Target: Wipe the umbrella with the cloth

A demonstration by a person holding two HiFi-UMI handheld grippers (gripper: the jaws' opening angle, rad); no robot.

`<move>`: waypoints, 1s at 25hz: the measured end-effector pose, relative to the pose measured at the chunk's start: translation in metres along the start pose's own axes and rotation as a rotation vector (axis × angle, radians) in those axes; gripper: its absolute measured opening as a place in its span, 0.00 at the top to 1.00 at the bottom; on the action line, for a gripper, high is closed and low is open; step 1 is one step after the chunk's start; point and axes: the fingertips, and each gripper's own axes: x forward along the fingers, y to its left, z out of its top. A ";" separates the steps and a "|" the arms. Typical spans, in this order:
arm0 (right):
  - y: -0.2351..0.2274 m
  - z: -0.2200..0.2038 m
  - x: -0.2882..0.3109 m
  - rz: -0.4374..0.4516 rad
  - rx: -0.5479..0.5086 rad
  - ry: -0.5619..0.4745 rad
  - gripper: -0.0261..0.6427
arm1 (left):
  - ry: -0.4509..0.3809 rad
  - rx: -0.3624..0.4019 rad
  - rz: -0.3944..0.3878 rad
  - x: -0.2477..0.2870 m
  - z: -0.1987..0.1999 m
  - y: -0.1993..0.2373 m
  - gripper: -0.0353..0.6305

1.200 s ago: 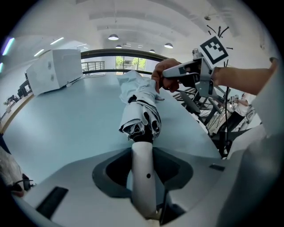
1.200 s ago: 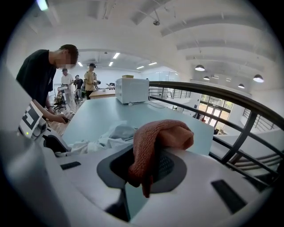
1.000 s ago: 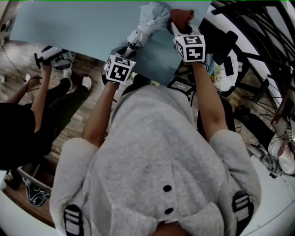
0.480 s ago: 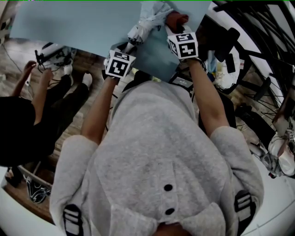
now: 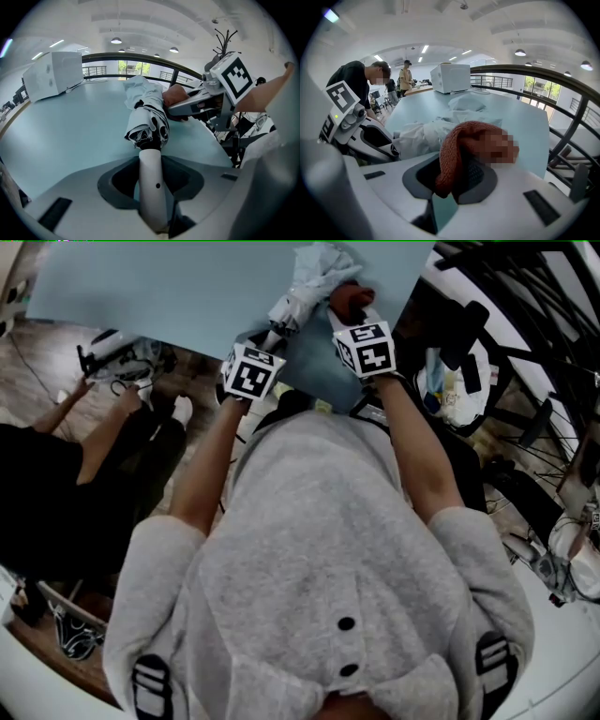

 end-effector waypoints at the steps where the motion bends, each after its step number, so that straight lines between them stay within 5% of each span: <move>1: 0.005 -0.001 0.000 0.007 -0.002 0.002 0.85 | -0.001 0.000 -0.002 -0.001 0.000 0.000 0.71; 25: 0.091 0.013 -0.015 0.211 -0.124 0.012 0.85 | -0.004 0.022 0.014 -0.008 0.003 0.002 0.71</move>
